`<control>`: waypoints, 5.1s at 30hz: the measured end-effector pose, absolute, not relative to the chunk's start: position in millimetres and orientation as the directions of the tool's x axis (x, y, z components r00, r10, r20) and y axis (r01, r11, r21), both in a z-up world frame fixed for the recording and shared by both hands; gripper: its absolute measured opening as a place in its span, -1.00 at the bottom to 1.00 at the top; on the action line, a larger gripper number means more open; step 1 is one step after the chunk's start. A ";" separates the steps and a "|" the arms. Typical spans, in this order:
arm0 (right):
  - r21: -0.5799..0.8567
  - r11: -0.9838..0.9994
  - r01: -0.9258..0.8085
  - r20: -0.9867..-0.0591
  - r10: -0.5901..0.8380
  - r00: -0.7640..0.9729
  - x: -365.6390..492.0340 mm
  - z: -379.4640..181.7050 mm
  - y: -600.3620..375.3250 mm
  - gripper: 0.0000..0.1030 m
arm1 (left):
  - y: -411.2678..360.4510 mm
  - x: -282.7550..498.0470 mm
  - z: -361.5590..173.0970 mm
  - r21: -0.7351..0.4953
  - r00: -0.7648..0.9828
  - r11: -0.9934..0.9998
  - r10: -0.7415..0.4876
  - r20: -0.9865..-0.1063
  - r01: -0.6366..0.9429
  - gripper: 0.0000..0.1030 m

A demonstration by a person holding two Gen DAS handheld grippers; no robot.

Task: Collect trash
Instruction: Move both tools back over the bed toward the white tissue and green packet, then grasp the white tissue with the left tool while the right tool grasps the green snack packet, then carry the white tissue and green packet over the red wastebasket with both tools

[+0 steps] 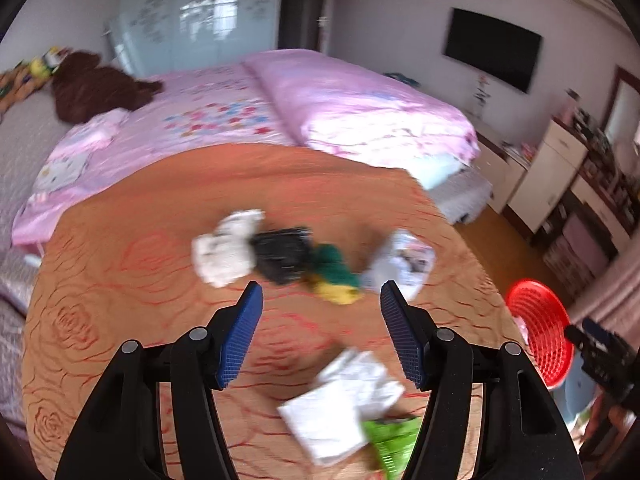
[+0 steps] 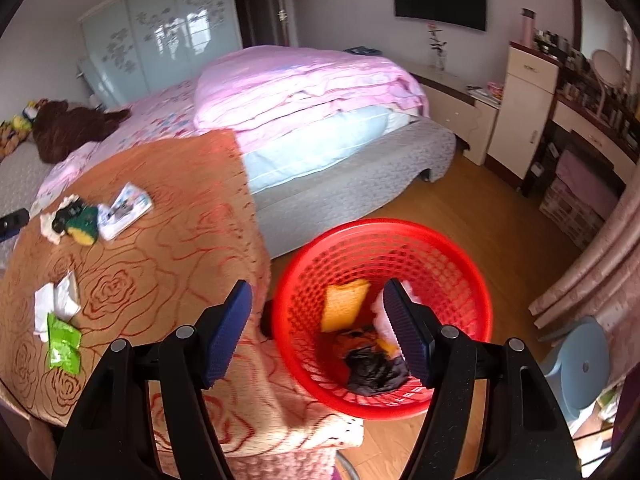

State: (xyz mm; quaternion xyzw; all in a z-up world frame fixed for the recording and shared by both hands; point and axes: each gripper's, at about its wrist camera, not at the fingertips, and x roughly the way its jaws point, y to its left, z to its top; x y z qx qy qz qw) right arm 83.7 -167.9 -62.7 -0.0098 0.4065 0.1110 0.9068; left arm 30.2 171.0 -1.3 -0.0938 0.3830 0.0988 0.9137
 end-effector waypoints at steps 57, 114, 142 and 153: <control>0.134 0.701 -0.700 -0.731 0.547 0.408 23.2 -63.8 -8.1 0.28 | 199.7 -29.9 -16.4 -0.187 0.721 0.929 0.109 -0.684 -0.318 -0.85; 0.131 0.880 -0.456 -0.617 0.432 0.658 84.2 3.5 -112.8 -0.26 | 93.9 20.9 58.6 -0.187 0.806 0.982 -0.135 -0.576 0.031 -0.85; 0.157 0.965 -0.209 -0.629 0.261 0.732 86.5 -6.2 -229.7 -0.26 | -40.8 76.5 21.4 -0.242 0.635 0.920 -0.388 -0.668 0.308 -0.85; 0.181 0.975 -0.133 -0.660 0.220 0.718 88.3 -26.8 -253.3 -0.26 | -76.5 95.0 -12.2 -0.238 0.560 0.907 -0.404 -0.723 0.348 -0.85</control>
